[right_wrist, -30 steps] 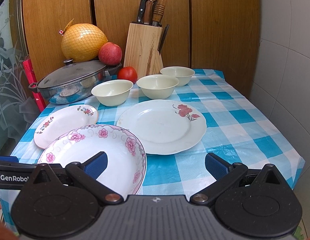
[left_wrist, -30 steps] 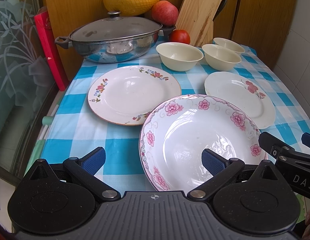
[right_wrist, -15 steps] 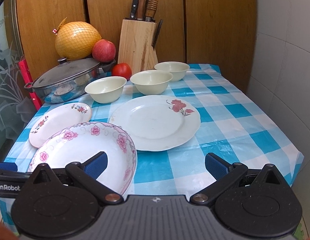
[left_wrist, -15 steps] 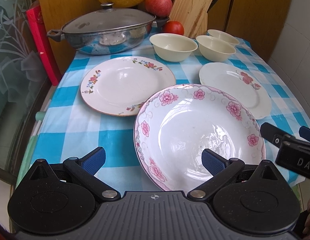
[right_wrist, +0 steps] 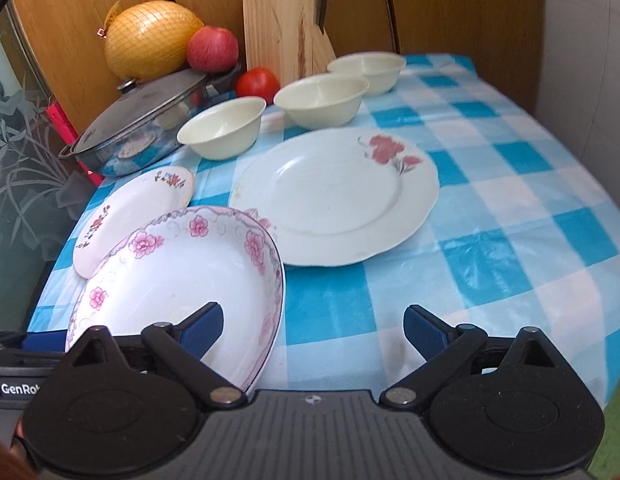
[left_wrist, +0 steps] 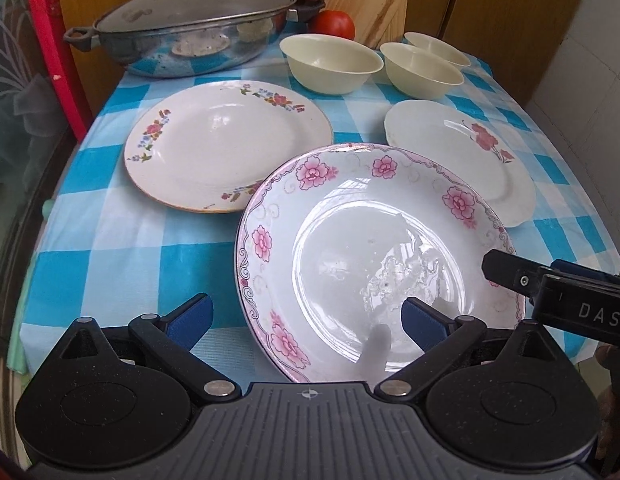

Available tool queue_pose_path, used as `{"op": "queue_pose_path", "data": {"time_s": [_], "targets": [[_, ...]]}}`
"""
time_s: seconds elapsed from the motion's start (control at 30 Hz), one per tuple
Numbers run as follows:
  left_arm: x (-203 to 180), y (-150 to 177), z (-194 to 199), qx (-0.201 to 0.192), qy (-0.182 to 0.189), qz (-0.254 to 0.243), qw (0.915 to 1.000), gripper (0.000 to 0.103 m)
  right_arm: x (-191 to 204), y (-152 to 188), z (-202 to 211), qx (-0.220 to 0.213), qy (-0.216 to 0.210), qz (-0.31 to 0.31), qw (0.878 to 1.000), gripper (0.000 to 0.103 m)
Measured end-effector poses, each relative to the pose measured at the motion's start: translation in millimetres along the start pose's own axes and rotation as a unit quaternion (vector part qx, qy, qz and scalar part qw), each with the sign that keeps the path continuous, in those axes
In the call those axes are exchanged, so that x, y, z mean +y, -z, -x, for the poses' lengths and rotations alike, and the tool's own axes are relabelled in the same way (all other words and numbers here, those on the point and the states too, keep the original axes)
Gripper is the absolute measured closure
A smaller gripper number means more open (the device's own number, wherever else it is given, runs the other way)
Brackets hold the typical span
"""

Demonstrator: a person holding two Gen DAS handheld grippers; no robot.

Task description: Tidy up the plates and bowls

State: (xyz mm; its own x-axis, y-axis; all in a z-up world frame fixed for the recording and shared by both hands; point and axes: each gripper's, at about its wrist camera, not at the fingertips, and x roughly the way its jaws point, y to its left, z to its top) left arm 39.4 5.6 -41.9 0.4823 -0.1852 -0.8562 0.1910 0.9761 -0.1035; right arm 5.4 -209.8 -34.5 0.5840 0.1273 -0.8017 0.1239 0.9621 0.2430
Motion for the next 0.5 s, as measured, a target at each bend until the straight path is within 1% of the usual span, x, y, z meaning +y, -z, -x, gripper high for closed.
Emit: {"op": "queue_pose_path", "data": {"time_s": [0.17,0.37,0.43,0.47,0.5], "targets": [[2.3,-3.6,-4.7,0.005,0.002,0.007,1.0,0.003,-4.5,-2.2,-8.3,0.018,-0.014,-0.014,1.0,0.011],[2.7,-9.2,-10.2,0.008,-0.003,0.006,0.9999,0.003,-1.0,-7.8,-13.2,0.022,-0.022,-0.006,0.999,0.015],[2.8,-11.2,-12.0,0.009,-0.002,0.007,0.9999,0.004,1.0,-10.2,-14.8,0.023,-0.032,-0.002,0.999,0.024],[2.3,-12.2,-12.5,0.009,-0.002,0.006,0.9999,0.004,1.1,-11.3,-15.3,0.024,-0.035,-0.003,0.999,0.026],[1.1,-13.1,-13.1,0.009,-0.002,0.003,1.0,0.005,1.4,-12.2,-15.9,0.025,-0.039,-0.001,0.999,0.032]]}}
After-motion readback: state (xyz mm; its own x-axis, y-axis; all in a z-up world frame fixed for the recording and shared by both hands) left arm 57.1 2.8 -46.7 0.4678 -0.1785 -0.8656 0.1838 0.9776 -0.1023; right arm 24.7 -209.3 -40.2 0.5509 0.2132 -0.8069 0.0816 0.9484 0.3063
